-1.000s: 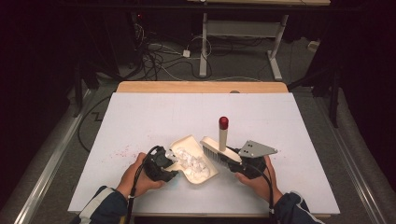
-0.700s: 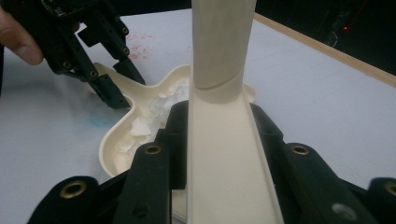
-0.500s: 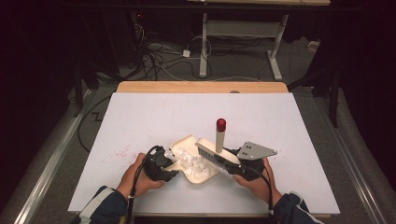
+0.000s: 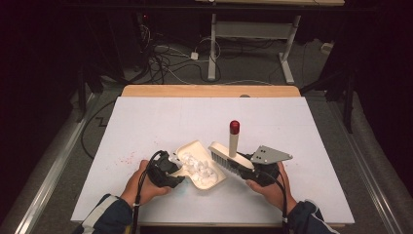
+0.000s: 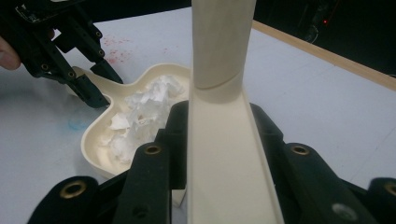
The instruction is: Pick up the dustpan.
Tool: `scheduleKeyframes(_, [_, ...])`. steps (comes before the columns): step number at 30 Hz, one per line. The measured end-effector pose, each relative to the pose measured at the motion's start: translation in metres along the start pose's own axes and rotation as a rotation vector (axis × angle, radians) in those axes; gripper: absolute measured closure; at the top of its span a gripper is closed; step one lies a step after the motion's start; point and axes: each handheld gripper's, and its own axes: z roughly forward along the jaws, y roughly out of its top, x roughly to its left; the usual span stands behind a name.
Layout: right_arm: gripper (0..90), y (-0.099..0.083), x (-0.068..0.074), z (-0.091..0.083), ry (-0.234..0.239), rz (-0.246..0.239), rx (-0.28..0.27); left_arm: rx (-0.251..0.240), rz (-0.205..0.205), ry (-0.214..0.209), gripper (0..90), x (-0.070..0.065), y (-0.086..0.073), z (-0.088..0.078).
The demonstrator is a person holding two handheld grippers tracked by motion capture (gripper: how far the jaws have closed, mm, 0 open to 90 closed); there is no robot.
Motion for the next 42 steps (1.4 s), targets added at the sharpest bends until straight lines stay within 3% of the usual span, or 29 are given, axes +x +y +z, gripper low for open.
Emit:
scheduleKeyframes(10, [67.4,0.0,-0.006,-0.007,-0.018,0.004,0.005,0.001,0.014,0.018,63.5,-0.002,0.0,-0.001])
scheduleKeyframes(15, [67.4,0.001,-0.011,-0.012,-0.01,0.039,-0.001,-0.006,0.013,0.015,63.5,-0.001,0.0,-0.002])
scheduleKeyframes(29, [67.5,0.004,-0.023,-0.029,-0.054,0.032,0.008,-0.018,-0.003,0.012,63.6,0.002,-0.004,-0.006])
scheduleKeyframes(42, [67.5,0.007,-0.03,-0.034,-0.049,0.032,0.023,-0.024,-0.017,0.023,63.6,0.009,-0.008,-0.007])
